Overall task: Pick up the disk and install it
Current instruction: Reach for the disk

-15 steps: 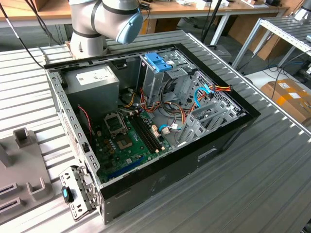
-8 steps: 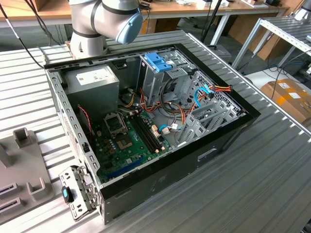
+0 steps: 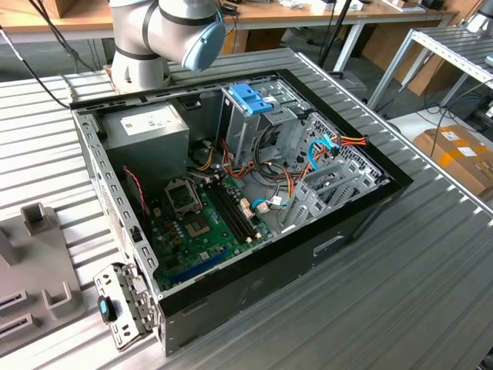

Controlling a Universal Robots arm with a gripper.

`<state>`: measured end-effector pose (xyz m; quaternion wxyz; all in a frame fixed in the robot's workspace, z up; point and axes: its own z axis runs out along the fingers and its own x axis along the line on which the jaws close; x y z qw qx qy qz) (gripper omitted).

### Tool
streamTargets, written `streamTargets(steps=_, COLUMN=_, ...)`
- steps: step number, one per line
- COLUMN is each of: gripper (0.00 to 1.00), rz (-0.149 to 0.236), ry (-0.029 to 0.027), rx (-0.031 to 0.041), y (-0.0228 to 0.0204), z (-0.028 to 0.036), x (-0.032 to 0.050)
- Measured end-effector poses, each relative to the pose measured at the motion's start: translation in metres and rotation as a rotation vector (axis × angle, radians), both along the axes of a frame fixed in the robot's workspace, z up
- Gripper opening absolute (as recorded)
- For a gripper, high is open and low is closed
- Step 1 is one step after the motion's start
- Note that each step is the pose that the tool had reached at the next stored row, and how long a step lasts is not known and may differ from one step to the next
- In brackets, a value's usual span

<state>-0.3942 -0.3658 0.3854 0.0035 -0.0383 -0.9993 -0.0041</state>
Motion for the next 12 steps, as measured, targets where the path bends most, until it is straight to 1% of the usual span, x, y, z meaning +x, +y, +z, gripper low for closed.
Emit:
streamTargets(steps=2, gripper=0.11, rz=0.000, ry=-0.0007, rx=-0.0001, y=0.0004, z=-0.0012, x=-0.0120)
streamTargets(steps=3, gripper=0.11, rz=0.000, ry=-0.0010, rx=0.0000, y=0.0006, z=-0.0017, x=-0.0161)
streamTargets(steps=5, gripper=0.11, rz=0.000, ry=-0.0012, rx=-0.0001, y=0.0010, z=-0.0037, x=-0.0301)
streamTargets(steps=7, gripper=0.11, rz=0.000, ry=-0.0012, rx=-0.0001, y=0.0012, z=-0.0051, x=-0.0362)
streamTargets(steps=8, gripper=0.11, rz=0.000, ry=-0.0012, rx=-0.0001, y=0.0014, z=-0.0068, x=-0.0386)
streamTargets(steps=10, gripper=0.11, rz=0.000, ry=-0.0013, rx=-0.0001, y=0.0016, z=-0.0096, x=-0.0403)
streamTargets(steps=12, gripper=0.11, rz=0.000, ry=-0.0010, rx=-0.0006, y=0.0021, z=-0.0126, x=-0.0439)
